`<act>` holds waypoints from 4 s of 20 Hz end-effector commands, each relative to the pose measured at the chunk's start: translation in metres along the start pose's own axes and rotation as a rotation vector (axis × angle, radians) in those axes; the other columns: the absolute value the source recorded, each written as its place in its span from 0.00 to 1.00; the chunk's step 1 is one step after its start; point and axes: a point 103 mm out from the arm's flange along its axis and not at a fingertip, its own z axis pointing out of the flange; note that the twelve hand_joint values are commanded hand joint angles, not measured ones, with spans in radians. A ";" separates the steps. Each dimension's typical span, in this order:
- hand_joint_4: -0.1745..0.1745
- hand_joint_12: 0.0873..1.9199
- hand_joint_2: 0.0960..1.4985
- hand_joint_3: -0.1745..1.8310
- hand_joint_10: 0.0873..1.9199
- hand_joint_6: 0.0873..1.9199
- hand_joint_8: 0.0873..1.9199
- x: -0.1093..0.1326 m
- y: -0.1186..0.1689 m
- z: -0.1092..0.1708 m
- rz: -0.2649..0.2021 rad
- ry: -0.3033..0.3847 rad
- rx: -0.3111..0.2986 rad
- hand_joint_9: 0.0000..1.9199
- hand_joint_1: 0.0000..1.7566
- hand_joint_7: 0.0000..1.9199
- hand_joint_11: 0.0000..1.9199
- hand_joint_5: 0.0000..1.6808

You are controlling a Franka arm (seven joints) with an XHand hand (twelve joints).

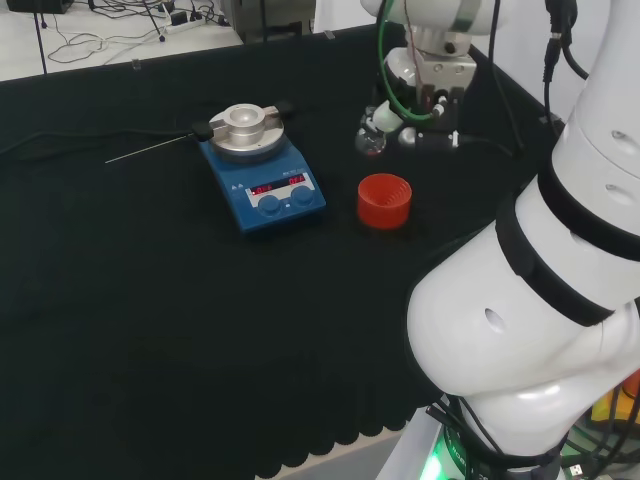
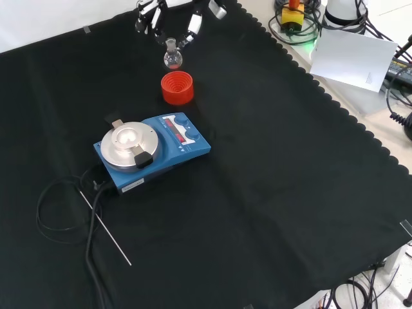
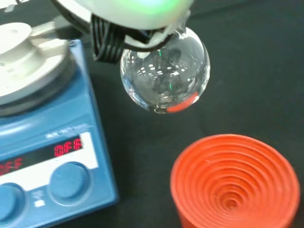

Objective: Place the round-bottom flask on the heater.

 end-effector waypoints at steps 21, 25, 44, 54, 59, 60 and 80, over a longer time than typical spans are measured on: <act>0.30 0.72 0.39 0.52 0.30 0.52 0.32 0.122 0.135 -0.011 -0.177 -0.020 0.036 0.30 0.65 0.14 0.08 0.66; 0.30 0.72 0.39 0.52 0.30 0.52 0.32 0.139 0.151 -0.006 -0.206 -0.018 0.030 0.30 0.65 0.15 0.08 0.66; 0.28 0.72 0.38 0.52 0.30 0.52 0.33 0.170 0.178 0.016 -0.272 -0.028 0.061 0.30 0.65 0.15 0.08 0.66; 0.28 0.72 0.38 0.52 0.30 0.52 0.33 0.175 0.184 0.031 -0.284 -0.035 0.094 0.30 0.65 0.15 0.08 0.67; 0.27 0.72 0.38 0.52 0.30 0.52 0.33 0.179 0.186 0.038 -0.287 -0.037 0.106 0.30 0.65 0.15 0.08 0.67; 0.27 0.72 0.38 0.52 0.30 0.52 0.33 0.177 0.186 0.038 -0.286 -0.031 0.106 0.30 0.65 0.15 0.08 0.67; 0.44 0.74 0.45 0.39 0.33 0.43 0.33 0.175 0.183 0.056 -0.297 -0.026 0.169 0.23 0.58 0.09 0.00 0.58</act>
